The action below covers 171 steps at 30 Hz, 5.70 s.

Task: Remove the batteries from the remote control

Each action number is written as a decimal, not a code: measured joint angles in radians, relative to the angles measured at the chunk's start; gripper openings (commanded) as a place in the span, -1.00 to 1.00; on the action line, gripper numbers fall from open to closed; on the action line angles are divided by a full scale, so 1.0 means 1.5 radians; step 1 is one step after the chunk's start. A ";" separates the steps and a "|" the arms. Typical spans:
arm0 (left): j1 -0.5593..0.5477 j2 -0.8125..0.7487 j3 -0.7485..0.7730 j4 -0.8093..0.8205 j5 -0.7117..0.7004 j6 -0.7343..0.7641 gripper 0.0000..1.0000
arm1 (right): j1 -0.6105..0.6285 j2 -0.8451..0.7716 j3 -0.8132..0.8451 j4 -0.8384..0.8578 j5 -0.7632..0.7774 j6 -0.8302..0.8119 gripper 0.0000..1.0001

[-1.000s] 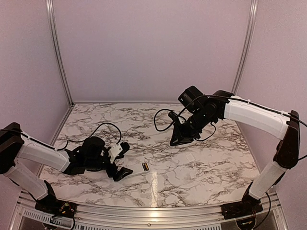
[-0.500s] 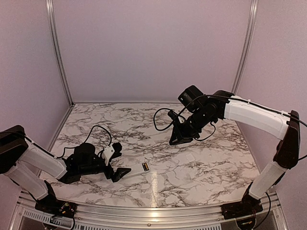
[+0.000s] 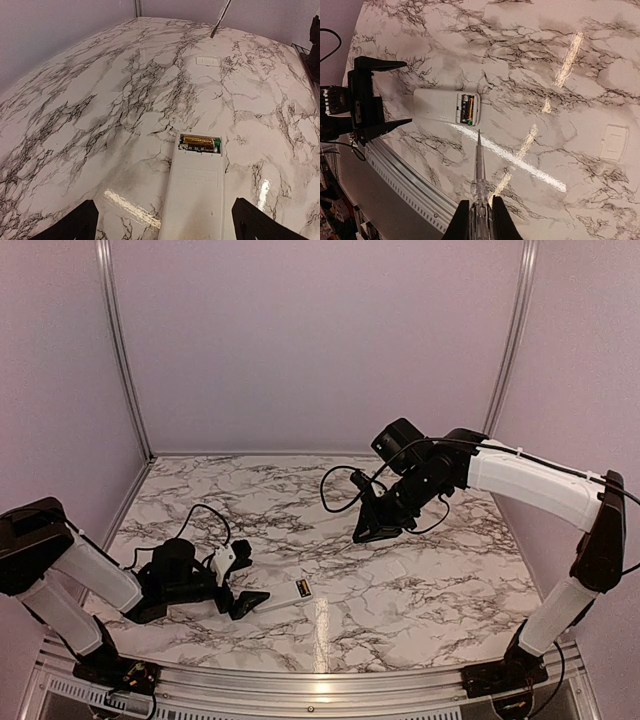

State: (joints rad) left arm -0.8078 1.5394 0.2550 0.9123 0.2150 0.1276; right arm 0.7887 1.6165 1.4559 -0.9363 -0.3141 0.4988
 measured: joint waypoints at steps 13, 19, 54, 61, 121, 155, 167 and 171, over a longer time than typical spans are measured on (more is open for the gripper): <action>0.005 0.104 0.071 -0.038 0.096 0.068 0.93 | 0.000 -0.012 0.000 0.000 0.001 0.014 -1.00; 0.005 0.120 0.106 -0.089 0.103 0.110 0.91 | 0.000 -0.012 0.000 0.000 0.001 0.019 -1.00; -0.002 0.145 0.171 -0.222 0.136 0.171 0.09 | 0.000 -0.009 -0.001 0.006 -0.010 0.019 -1.00; -0.011 0.132 0.172 -0.243 0.109 0.166 0.09 | 0.000 0.013 0.004 0.005 -0.011 0.008 -1.00; -0.062 -0.122 0.341 -0.667 0.017 0.323 0.04 | 0.061 0.005 0.051 0.080 0.014 -0.587 -1.00; -0.062 -0.148 0.345 -0.722 0.026 0.301 -1.00 | 0.088 0.058 0.099 0.004 -0.011 -0.615 -1.00; -0.062 -0.156 0.345 -0.729 0.025 0.293 -1.00 | 0.088 0.070 0.124 -0.004 -0.007 -0.617 -1.00; -0.062 -0.156 0.345 -0.729 0.021 0.288 -1.00 | 0.088 0.072 0.124 -0.005 -0.007 -0.614 -1.00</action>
State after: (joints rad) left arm -0.9005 1.3060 0.7731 -0.1806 0.2470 0.5598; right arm 0.9211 1.7241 1.6413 -0.9443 -0.3244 -0.4225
